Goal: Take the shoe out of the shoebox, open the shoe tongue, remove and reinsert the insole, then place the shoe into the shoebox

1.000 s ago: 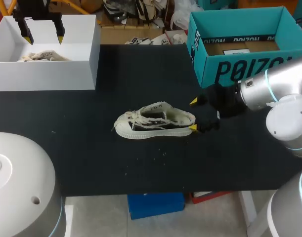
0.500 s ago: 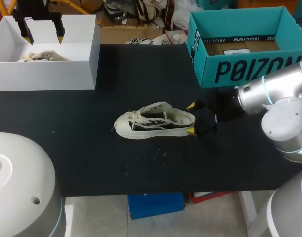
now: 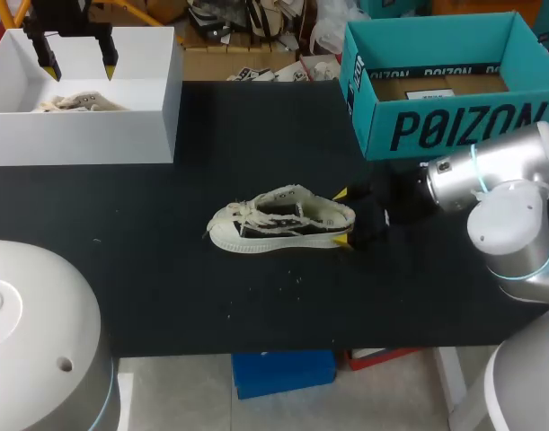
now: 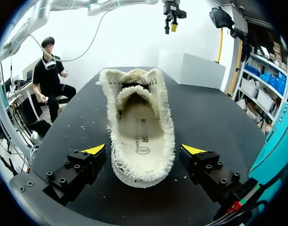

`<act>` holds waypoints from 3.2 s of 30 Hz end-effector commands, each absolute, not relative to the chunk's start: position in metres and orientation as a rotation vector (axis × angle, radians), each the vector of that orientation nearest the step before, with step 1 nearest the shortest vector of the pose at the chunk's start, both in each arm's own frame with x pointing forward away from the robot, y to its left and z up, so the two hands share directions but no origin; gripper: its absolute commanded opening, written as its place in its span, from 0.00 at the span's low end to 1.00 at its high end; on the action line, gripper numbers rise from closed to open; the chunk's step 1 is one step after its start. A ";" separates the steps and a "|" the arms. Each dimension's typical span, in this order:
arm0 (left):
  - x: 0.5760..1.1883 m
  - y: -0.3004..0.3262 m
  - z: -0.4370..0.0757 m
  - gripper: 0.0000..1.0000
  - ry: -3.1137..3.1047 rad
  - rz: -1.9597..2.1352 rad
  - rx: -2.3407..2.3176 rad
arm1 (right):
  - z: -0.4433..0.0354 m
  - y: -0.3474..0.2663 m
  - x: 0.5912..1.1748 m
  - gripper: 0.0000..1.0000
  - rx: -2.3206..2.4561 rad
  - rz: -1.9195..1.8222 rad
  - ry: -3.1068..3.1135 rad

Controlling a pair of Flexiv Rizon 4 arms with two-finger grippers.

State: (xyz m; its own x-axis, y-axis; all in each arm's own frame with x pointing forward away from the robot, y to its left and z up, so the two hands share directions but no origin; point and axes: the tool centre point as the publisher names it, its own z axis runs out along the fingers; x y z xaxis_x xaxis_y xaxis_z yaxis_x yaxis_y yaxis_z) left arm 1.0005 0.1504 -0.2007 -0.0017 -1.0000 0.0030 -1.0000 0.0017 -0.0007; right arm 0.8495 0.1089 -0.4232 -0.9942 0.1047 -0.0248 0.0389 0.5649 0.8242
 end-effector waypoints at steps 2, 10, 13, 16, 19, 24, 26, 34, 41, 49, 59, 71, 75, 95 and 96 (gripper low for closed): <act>1.000 0.150 -0.200 1.00 -2.221 0.001 2.220 | -0.429 0.115 0.855 1.00 0.110 1.447 2.715; 1.000 0.150 -0.200 1.00 -2.221 0.001 2.220 | -0.433 0.120 0.857 1.00 0.095 1.464 2.723; 1.000 0.150 -0.200 1.00 -2.221 0.001 2.220 | -0.438 0.119 0.855 1.00 0.091 1.472 2.734; 1.000 0.150 -0.200 1.00 -2.221 0.001 2.220 | -0.442 0.117 0.854 1.00 0.094 1.473 2.734; 1.000 0.150 -0.200 1.00 -2.221 0.001 2.220 | -0.445 0.114 0.853 1.00 0.100 1.474 2.733; 1.000 0.150 -0.200 1.00 -2.221 0.001 2.220 | -0.446 0.114 0.853 0.45 0.104 1.468 2.727; 1.000 0.150 -0.200 1.00 -2.221 0.001 2.220 | -0.446 0.113 0.854 0.00 0.088 1.476 2.722; 0.999 0.148 -0.198 1.00 -2.210 -0.025 2.241 | -0.446 0.113 0.854 0.00 0.088 1.476 2.722; 0.976 0.119 -0.184 1.00 -2.023 -0.157 2.455 | -0.446 0.113 0.854 0.00 0.088 1.476 2.722; 0.931 0.050 -0.185 1.00 -2.060 -0.151 2.527 | -0.446 0.113 0.854 0.00 0.088 1.476 2.722; 0.925 0.041 -0.185 1.00 -2.094 -0.119 2.460 | -0.446 0.113 0.854 0.00 0.088 1.476 2.722; 0.897 -0.049 -0.179 1.00 -2.410 -0.163 2.380 | -0.446 0.113 0.854 0.00 0.088 1.476 2.722; 0.883 -0.077 -0.191 1.00 -2.460 -0.212 2.324 | -0.446 0.113 0.854 0.00 0.088 1.476 2.722; 0.871 -0.101 -0.203 1.00 -2.444 -0.249 2.294 | -0.446 0.113 0.854 0.00 0.088 1.476 2.722; 0.870 -0.105 -0.205 1.00 -2.446 -0.253 2.286 | -0.446 0.113 0.854 0.00 0.088 1.476 2.722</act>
